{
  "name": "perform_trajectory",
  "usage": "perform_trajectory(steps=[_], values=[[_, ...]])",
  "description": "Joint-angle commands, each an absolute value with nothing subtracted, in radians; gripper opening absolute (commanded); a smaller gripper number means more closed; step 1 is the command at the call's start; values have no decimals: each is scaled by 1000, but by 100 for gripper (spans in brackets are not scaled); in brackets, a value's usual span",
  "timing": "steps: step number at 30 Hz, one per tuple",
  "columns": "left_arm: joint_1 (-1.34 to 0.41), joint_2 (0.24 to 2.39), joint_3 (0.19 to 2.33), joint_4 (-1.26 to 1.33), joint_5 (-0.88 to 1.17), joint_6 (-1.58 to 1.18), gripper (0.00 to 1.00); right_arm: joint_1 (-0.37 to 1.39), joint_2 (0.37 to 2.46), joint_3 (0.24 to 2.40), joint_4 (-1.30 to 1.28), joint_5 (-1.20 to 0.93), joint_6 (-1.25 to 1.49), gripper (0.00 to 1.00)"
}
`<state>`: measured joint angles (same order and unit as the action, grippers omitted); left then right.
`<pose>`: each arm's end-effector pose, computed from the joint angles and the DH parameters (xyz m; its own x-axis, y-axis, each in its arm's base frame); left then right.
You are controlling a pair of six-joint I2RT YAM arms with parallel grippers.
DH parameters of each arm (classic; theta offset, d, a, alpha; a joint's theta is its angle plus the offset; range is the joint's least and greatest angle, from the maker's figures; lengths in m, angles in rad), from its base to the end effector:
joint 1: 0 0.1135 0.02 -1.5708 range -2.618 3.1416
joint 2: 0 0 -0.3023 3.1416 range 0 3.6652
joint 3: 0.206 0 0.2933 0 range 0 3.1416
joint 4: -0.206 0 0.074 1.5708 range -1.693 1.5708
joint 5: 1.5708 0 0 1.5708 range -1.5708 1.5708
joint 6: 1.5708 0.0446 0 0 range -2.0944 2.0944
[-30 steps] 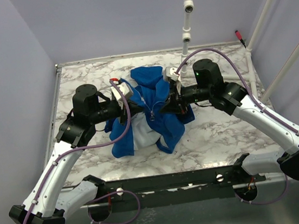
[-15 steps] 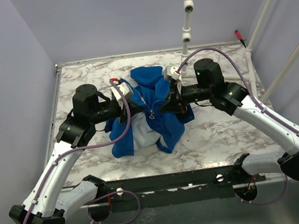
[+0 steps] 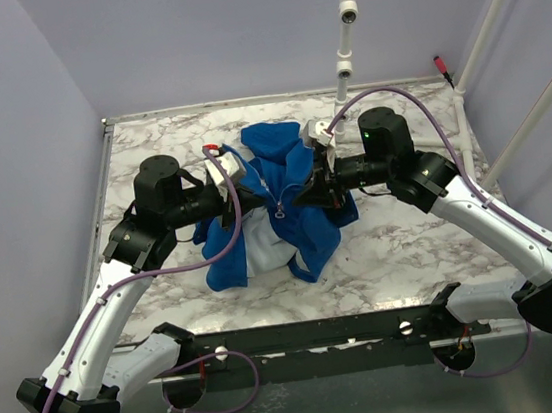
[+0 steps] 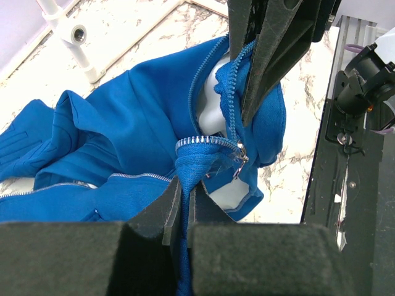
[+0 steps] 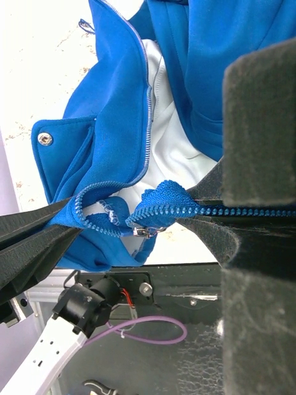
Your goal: Zip up the jacket
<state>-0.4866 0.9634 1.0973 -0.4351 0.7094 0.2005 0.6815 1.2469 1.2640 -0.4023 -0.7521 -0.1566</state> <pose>0.1870 -0.1318 0.4275 -0.0768 0.2116 -0.9743 0.9388 0.3445 0.0008 0.2205 0.2181 0.4249 -0.1398 -0.2600 -0.9554 -0.9856 0.1293 0.1090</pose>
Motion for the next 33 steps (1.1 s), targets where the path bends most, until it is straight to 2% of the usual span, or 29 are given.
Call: perform_trajectory(steps=[1,9,20,33], values=[[-488,946,1086,-403,703,209,0,691,1222,1262,-336,-770,-126,1],[-488,943,1085,-403,703,211,0,691,1213,1260,-325,-767,-113,1],[-488,945,1094,-403,693,212,0,690,1233,1247,-459,-775,-173,1],[-488,945,1085,-403,689,219,0,691,1246,1278,-405,-808,-148,1]])
